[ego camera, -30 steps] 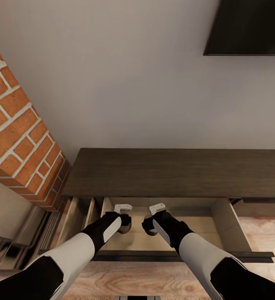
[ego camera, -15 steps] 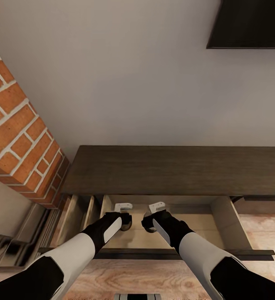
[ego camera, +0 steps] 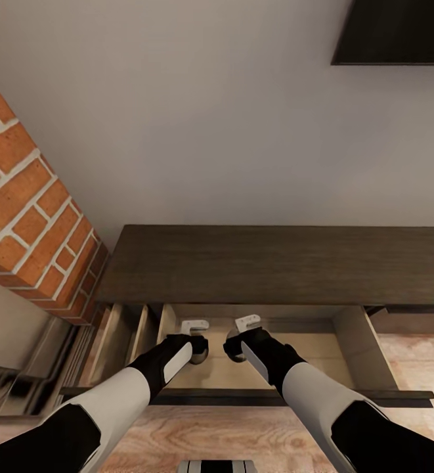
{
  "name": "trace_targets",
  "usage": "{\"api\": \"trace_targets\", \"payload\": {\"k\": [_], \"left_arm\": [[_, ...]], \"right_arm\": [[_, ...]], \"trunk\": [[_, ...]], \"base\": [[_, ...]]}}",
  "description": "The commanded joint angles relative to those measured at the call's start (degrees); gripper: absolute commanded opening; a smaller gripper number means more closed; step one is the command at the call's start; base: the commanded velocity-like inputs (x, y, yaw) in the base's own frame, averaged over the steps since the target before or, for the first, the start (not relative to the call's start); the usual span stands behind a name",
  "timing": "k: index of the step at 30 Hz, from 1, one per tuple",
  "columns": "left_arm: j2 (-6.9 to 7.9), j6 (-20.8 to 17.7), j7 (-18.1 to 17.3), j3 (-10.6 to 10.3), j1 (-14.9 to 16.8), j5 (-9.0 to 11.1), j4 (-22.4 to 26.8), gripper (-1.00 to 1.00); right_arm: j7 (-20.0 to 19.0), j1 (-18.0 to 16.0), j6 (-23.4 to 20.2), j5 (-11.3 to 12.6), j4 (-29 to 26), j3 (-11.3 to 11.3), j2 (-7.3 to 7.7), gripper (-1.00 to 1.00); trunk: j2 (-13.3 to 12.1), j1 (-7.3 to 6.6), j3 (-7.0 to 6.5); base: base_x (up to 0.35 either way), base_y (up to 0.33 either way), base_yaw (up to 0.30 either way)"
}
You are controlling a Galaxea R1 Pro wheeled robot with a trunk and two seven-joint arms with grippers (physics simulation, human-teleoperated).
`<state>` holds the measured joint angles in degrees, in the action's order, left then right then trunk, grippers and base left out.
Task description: Place each of the two pumpkins and all three candles from the living room inside a cabinet in the living room (use any cabinet), then make sure every cabinet is closed, and position the cauldron so it is next to a table in the living room.
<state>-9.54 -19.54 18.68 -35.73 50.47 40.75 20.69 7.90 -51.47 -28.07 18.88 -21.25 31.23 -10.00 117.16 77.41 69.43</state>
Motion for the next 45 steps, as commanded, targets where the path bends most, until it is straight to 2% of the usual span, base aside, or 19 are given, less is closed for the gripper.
{"api": "trace_targets", "payload": {"k": [1, 20, 35, 45], "left_arm": [[0.05, -0.2, 0.5, -0.5, 0.0, 0.5, 0.1, -1.00], [0.07, -0.2, 0.5, -0.5, 0.1, 0.5, 0.1, -1.00], [0.14, -0.2, 0.5, -0.4, 0.1, 0.6, 0.1, -1.00], [0.14, 0.1, 0.5, -0.4, 0.1, 0.7, 0.1, -1.00]], "right_arm": [[0.5, -0.1, -0.1, 0.7, 0.0, 0.3, 0.00, -1.00], [0.5, -0.5, -0.1, 0.7, 0.2, 0.3, 0.00, -1.00], [1.1, -0.8, -0.2, 0.6, 0.6, 0.2, 0.00, -1.00], [1.2, -2.8, -0.2, 0.6, 4.6, 0.2, 0.00, -1.00]], "trunk": [[0.0, -0.01, 0.13], [0.0, -0.01, 1.82], [0.0, -0.01, 1.94], [0.0, -0.01, 1.94]], "base": [[0.000, 0.000, 0.000], [0.000, 0.000, 0.000], [0.000, 0.000, 0.000], [0.000, 0.000, 0.000]]}}
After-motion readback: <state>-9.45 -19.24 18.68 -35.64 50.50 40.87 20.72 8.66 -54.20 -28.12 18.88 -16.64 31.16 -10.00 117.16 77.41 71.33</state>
